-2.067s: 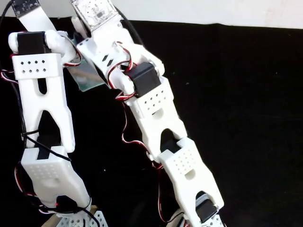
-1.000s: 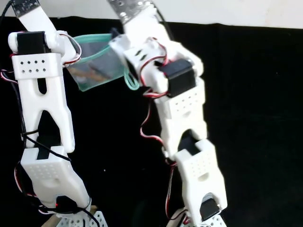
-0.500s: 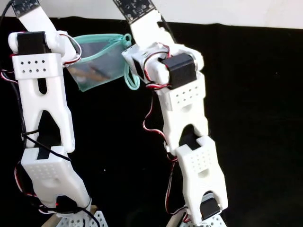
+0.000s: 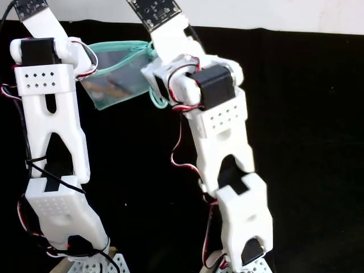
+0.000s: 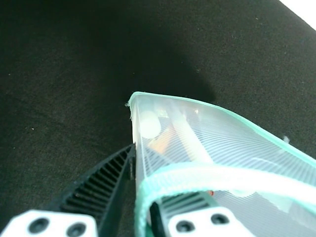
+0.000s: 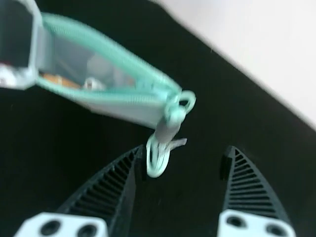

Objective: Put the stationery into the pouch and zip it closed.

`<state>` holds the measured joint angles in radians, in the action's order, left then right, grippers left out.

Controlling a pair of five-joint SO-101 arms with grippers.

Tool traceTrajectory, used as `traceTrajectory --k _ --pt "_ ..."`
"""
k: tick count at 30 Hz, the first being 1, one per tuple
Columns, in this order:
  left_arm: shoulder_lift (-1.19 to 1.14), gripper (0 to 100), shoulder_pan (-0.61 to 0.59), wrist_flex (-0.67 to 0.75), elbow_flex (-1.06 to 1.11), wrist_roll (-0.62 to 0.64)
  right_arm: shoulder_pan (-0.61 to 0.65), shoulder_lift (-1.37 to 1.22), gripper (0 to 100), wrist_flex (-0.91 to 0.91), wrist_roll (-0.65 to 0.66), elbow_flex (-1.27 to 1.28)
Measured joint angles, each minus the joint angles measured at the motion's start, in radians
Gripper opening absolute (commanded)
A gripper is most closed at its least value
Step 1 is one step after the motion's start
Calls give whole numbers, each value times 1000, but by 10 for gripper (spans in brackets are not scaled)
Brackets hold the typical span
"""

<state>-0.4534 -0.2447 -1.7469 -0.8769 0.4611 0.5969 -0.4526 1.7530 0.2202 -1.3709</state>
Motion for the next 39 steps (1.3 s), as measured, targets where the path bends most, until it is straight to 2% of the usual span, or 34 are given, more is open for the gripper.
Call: traceTrajectory --k 15,19,24,28,31,34,39 --pt "0 7 0 0 0 0 17 387 244 0 -3 827" --pt "0 7 0 0 0 -2 64 511 244 -6 132 1017" --pt "0 7 0 0 0 -2 80 701 245 -199 252 1290" --pt "0 7 0 0 0 -2 80 847 245 -446 272 1531" --pt "0 7 0 0 0 -2 63 864 245 -609 272 1665" --pt "0 7 0 0 0 -2 44 864 245 -730 272 1718" --pt "0 7 0 0 0 -2 44 842 245 -815 272 1720"
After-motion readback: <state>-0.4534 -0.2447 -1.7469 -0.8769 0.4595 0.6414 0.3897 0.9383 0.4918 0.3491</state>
